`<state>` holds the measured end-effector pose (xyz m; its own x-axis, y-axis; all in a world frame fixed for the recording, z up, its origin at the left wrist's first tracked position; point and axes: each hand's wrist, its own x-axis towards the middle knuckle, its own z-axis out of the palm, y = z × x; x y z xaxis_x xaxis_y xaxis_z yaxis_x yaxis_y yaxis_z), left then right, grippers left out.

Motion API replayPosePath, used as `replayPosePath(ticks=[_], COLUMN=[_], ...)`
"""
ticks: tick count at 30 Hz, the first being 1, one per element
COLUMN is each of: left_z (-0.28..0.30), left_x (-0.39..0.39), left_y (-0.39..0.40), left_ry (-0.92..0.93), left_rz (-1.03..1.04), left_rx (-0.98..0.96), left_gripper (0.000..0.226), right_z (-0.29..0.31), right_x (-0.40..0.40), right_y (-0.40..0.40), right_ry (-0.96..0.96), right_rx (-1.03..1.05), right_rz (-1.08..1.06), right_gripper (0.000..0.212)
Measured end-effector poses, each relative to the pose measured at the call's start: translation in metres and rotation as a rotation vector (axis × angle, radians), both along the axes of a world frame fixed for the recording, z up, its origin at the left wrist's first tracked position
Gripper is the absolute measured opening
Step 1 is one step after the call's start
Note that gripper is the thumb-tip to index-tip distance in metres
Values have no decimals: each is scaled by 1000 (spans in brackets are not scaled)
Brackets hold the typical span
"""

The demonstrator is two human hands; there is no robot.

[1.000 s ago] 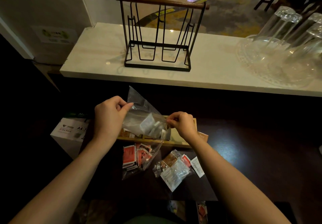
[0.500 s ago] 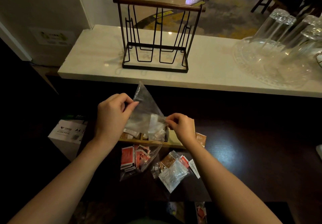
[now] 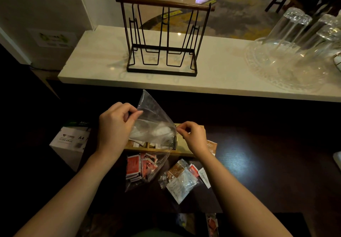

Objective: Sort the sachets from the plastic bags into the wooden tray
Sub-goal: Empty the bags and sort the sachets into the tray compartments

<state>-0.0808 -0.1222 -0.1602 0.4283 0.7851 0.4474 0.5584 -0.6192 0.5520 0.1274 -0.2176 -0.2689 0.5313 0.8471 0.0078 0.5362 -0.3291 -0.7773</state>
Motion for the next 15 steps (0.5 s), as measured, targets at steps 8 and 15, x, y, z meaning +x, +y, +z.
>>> replayPosePath(ticks=[8, 15], left_z=[-23, -85], left_x=[-11, 12], left_y=[7, -46], left_ry=[2, 494], left_rz=[151, -120], left_rx=[-152, -470], left_gripper=[10, 21], right_z=[10, -7], right_x=[26, 63], right_y=[-23, -70], right_ry=[-22, -106], right_rx=[75, 42], right_rz=[-174, -446], right_gripper=[5, 11])
